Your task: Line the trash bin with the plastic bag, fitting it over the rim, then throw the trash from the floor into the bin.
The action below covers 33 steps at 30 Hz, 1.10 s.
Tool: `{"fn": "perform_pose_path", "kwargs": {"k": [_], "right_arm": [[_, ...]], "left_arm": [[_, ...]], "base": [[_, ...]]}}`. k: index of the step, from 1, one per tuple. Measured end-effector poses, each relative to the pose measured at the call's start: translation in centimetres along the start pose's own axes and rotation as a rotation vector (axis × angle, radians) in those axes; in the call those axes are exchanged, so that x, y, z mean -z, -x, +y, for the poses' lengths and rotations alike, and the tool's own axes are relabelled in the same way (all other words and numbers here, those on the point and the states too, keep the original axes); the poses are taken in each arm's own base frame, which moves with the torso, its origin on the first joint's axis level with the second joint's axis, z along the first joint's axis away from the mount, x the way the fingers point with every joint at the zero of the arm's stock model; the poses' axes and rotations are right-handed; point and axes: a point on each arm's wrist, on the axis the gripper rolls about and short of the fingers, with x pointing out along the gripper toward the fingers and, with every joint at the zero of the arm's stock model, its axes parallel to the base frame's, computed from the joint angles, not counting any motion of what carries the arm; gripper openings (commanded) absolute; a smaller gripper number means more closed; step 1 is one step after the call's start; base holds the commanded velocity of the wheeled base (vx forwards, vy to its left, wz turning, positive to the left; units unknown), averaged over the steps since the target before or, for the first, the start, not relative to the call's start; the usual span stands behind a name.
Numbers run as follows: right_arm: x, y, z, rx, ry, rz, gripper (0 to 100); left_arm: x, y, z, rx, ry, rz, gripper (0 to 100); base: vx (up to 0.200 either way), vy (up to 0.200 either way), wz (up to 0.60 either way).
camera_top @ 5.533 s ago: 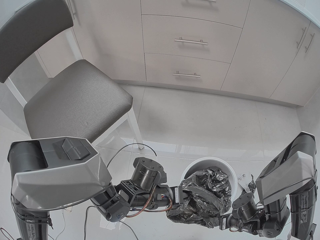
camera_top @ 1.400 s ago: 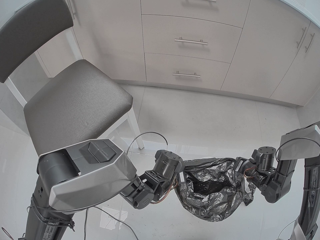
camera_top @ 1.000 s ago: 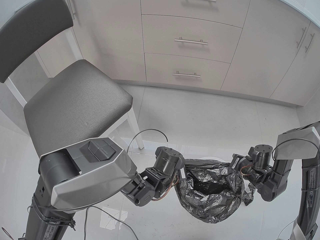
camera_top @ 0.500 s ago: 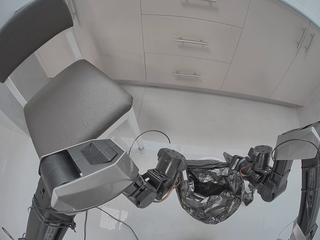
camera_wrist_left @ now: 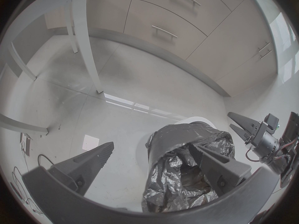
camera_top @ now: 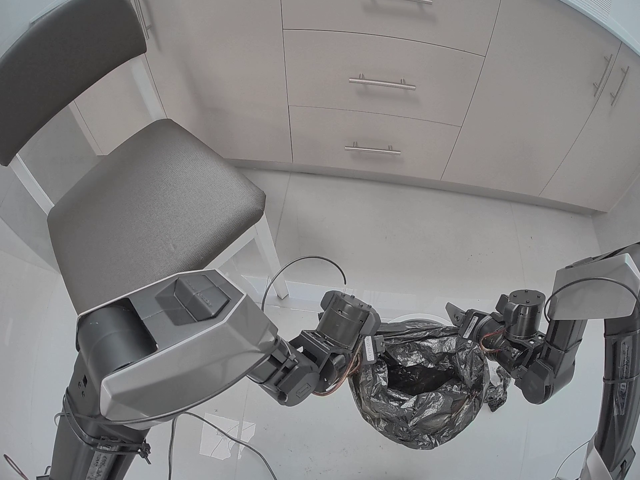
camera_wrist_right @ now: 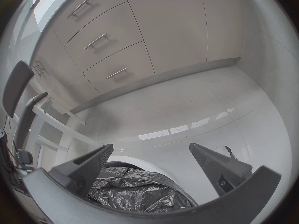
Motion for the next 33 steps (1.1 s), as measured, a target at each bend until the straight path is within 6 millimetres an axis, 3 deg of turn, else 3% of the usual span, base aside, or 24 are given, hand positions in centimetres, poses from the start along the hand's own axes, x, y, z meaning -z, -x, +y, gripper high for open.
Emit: {"fn": "perform_pose_path", "kwargs": {"k": [14,25,33], "right_arm": [[-0.3,0.2,0.2,-0.006,-0.005,-0.007,100],[-0.3,0.2,0.2,-0.006,-0.009,-0.008,100],[-0.3,0.2,0.2,-0.006,-0.009,-0.009,100]], "left_arm": [[-1.9,-1.0,-0.2,-0.053,-0.068,0.049,100],[-4.4,-2.6,0.0,-0.150,-0.003,0.127,100],[-4.4,-3.5,0.9,-0.218,-0.005,0.201,100]], "base": [[0.000,0.000,0.00],[0.000,0.000,0.00],[0.000,0.000,0.00]]}}
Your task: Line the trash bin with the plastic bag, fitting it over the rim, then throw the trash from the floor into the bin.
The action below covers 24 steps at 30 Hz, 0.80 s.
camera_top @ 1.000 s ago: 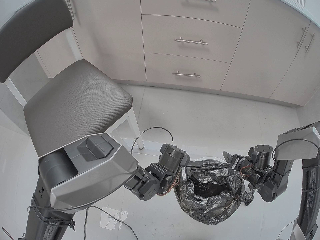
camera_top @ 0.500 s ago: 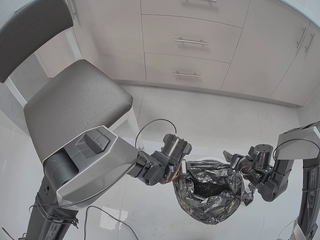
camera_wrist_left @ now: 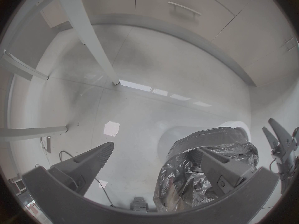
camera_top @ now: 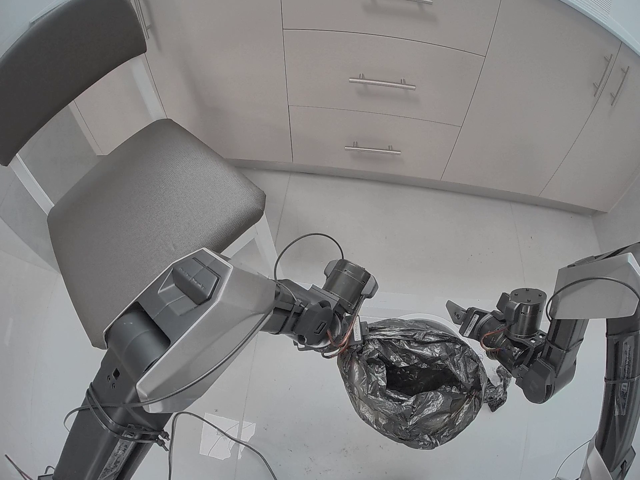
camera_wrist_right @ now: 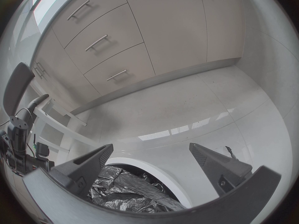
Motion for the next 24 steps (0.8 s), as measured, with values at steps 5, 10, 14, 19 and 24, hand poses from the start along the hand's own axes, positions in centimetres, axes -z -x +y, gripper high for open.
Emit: {"fn": "perform_pose_path", "kwargs": {"k": [5,10,14,19,24], "right_arm": [[0.0,0.0,0.0,-0.001,0.001,0.000,100],[0.4,0.3,0.1,-0.020,0.016,0.027,100],[1.1,1.5,0.5,-0.070,0.098,0.086,100],[2.0,3.2,1.2,-0.120,0.241,0.142,100],[2.5,4.3,1.3,-0.138,0.308,0.178,100]], "left_arm": [[0.3,-0.5,-0.3,-0.019,-0.006,0.036,100],[0.9,-0.6,-0.9,-0.001,-0.011,0.070,100],[1.2,-0.5,-1.3,0.009,0.016,0.072,100],[1.0,0.2,-1.9,0.030,0.043,0.062,100],[0.5,0.9,-2.1,0.044,0.080,0.048,100]], "base": [[0.000,0.000,0.00],[0.000,0.000,0.00],[0.000,0.000,0.00],[0.000,0.000,0.00],[0.000,0.000,0.00]]}}
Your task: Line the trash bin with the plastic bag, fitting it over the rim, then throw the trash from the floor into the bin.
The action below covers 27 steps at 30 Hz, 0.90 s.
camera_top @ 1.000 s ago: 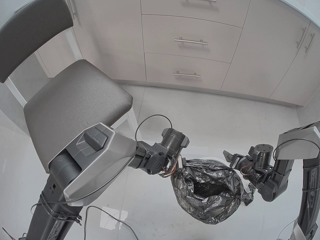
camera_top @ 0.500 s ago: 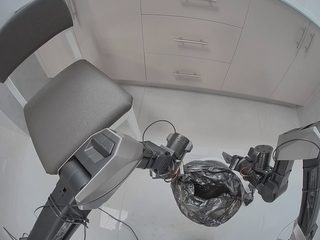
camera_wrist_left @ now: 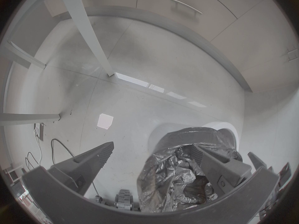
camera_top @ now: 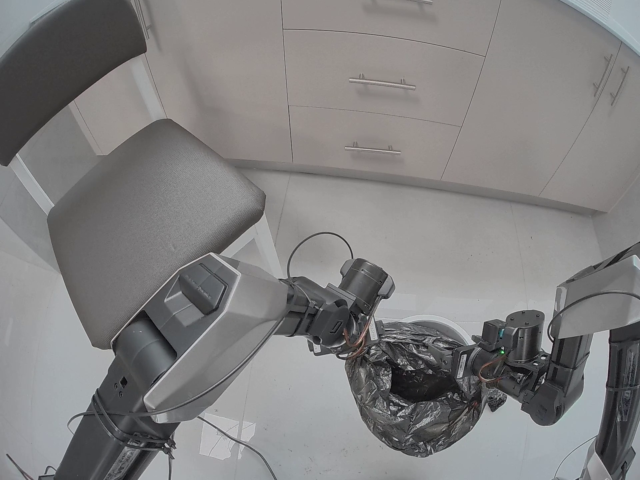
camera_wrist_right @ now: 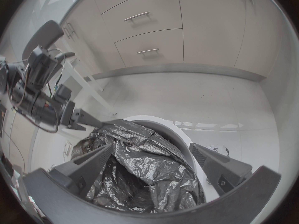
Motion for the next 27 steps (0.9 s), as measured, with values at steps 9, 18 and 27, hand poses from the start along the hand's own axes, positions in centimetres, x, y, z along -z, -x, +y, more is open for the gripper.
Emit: {"fn": "perform_pose_path", "kwargs": {"k": [9,18,27], "right_arm": [[0.8,-0.7,-1.1,0.045,0.085,0.029,100],[2.1,-2.4,-2.5,0.098,0.067,0.060,100],[2.5,-3.6,-2.9,0.174,0.053,0.047,100]], "left_arm": [[-0.4,0.6,-0.2,0.012,0.017,-0.013,100],[-0.5,1.1,-0.5,0.022,0.017,-0.019,100],[-0.5,1.1,-0.5,0.021,0.018,-0.018,100]], "base": [[0.000,0.000,0.00],[0.000,0.000,0.00],[0.000,0.000,0.00]]}}
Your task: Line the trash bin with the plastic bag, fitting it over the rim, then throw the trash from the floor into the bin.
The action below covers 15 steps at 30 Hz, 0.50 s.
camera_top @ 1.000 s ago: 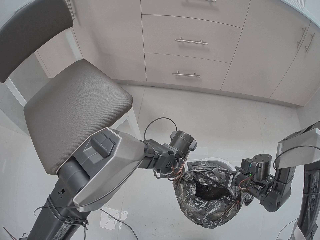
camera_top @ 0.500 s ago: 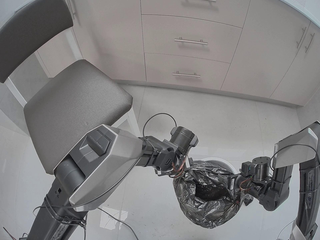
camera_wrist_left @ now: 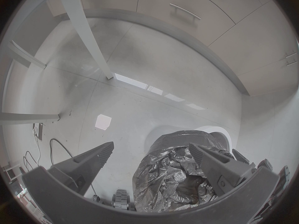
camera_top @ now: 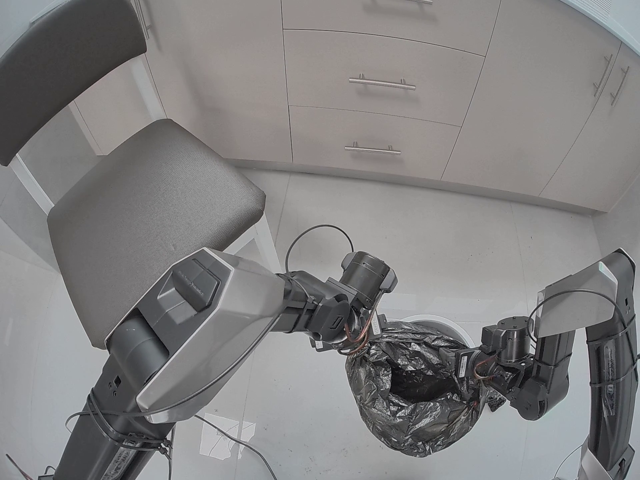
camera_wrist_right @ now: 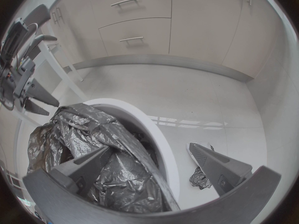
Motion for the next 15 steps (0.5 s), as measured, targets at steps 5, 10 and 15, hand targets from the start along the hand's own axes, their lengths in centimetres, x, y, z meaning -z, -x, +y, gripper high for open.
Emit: {"fn": "perform_pose_path", "kwargs": {"k": [5,10,15], "right_arm": [[-0.4,-0.6,0.0,0.031,-0.056,-0.028,100],[-1.1,-0.9,0.0,0.055,-0.110,-0.063,100],[-1.9,-1.1,0.0,0.059,-0.146,-0.102,100]], "left_arm": [[0.0,0.0,0.0,0.000,0.000,0.000,100],[0.1,0.0,0.0,0.001,-0.001,0.001,100],[0.2,0.0,-0.2,0.002,-0.004,0.003,100]], "base": [[0.000,0.000,0.00],[0.000,0.000,0.00],[0.000,0.000,0.00]]}}
